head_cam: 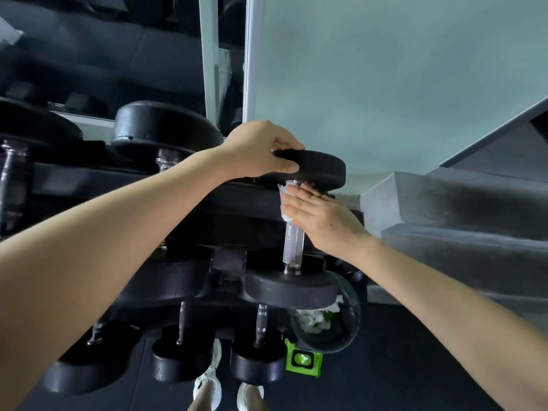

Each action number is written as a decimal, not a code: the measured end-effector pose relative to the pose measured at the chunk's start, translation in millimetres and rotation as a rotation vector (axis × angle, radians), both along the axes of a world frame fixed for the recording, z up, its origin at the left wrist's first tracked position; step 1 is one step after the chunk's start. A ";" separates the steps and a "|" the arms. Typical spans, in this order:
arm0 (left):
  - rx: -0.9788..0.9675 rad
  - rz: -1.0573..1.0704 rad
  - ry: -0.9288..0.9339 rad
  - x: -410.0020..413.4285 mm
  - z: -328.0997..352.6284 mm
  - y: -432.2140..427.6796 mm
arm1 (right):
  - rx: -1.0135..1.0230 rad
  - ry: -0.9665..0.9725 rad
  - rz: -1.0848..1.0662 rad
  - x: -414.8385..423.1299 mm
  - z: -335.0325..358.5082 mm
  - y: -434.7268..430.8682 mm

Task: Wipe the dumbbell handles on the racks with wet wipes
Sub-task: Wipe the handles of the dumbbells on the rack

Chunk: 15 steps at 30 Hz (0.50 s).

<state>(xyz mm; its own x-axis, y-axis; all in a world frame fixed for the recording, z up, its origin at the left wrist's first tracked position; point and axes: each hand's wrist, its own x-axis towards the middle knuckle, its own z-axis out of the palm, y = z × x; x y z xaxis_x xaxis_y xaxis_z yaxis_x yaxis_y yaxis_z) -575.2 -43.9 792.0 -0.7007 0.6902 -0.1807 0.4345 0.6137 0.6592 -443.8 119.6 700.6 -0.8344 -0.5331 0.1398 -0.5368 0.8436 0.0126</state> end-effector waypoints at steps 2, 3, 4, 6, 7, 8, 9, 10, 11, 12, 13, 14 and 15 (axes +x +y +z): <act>0.010 0.006 -0.007 1.0 -0.6 1.1 | -0.041 -0.019 0.034 20.0 -3.3 0.1; 0.012 0.010 -0.013 1.4 -0.4 2.2 | -0.032 -0.038 0.079 28.0 -0.6 3.0; 0.012 0.014 -0.018 1.7 0.1 2.8 | -0.010 -0.045 0.124 29.2 3.1 6.4; 0.009 0.019 -0.022 1.7 0.7 1.8 | 0.039 -0.021 0.163 13.4 10.3 11.2; 0.006 0.016 -0.017 1.8 0.8 1.1 | 0.061 0.004 0.145 2.1 11.2 12.6; 0.002 0.013 -0.011 2.0 0.9 0.5 | 0.071 0.031 0.107 -7.3 11.0 12.0; 0.001 0.013 -0.005 2.3 0.7 0.2 | 0.069 0.046 0.062 -11.4 9.2 9.5; 0.003 0.014 -0.002 2.6 0.7 0.3 | 0.055 0.062 0.020 -9.2 7.0 5.9; 0.009 0.016 -0.004 3.0 0.4 0.6 | 0.032 0.066 -0.010 -2.0 3.6 3.7; 0.016 0.019 -0.011 3.3 0.4 0.9 | 0.006 0.051 -0.021 8.7 0.2 2.9; 0.022 0.023 -0.020 3.4 0.1 1.2 | -0.014 0.027 -0.006 21.1 -2.2 2.8; 0.026 0.027 -0.027 3.2 -0.1 1.1 | -0.022 0.001 0.029 32.1 -2.8 2.9; 0.028 0.032 -0.030 3.1 -0.3 0.8 | -0.015 -0.023 0.067 37.7 -1.7 4.0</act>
